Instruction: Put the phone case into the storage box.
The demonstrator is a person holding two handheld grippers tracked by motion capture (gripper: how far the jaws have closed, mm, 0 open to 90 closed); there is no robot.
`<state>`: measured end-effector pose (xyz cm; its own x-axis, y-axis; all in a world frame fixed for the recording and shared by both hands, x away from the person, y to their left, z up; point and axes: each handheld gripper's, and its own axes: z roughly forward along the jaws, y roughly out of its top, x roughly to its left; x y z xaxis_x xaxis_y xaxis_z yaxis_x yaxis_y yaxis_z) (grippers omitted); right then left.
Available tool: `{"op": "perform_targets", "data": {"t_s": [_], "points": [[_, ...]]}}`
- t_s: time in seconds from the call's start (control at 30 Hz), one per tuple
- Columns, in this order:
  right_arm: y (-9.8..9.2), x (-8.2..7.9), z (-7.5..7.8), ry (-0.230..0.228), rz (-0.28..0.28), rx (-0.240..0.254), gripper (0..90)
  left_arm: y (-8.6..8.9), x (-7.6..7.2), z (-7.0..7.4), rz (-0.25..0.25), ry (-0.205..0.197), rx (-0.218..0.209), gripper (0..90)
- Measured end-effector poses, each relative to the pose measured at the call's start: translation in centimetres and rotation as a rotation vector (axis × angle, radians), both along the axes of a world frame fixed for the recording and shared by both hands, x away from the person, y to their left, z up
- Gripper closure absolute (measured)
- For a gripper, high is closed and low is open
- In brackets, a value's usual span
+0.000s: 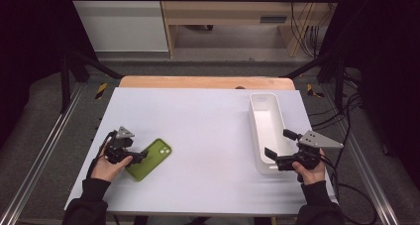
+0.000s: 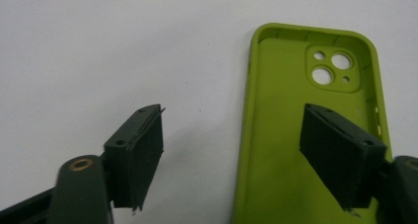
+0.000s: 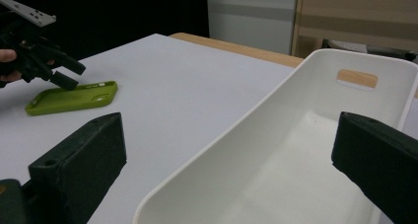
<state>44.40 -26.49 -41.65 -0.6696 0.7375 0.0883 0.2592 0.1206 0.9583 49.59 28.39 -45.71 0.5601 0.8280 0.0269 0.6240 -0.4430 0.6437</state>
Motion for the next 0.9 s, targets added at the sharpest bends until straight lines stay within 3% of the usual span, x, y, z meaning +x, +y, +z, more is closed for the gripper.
{"op": "perform_targets", "data": {"t_s": [0.47, 0.9], "points": [[-0.02, -0.02, 0.02, 0.002, 0.0, 0.001, 0.4, -0.08, -0.08, -0.16, -0.018, 0.035, 0.025, 51.2], [-0.03, -0.03, 0.03, 0.002, 0.0, 0.001, 0.4, -0.08, -0.07, -0.23, -0.032, 0.056, 0.021, 67.2]]}}
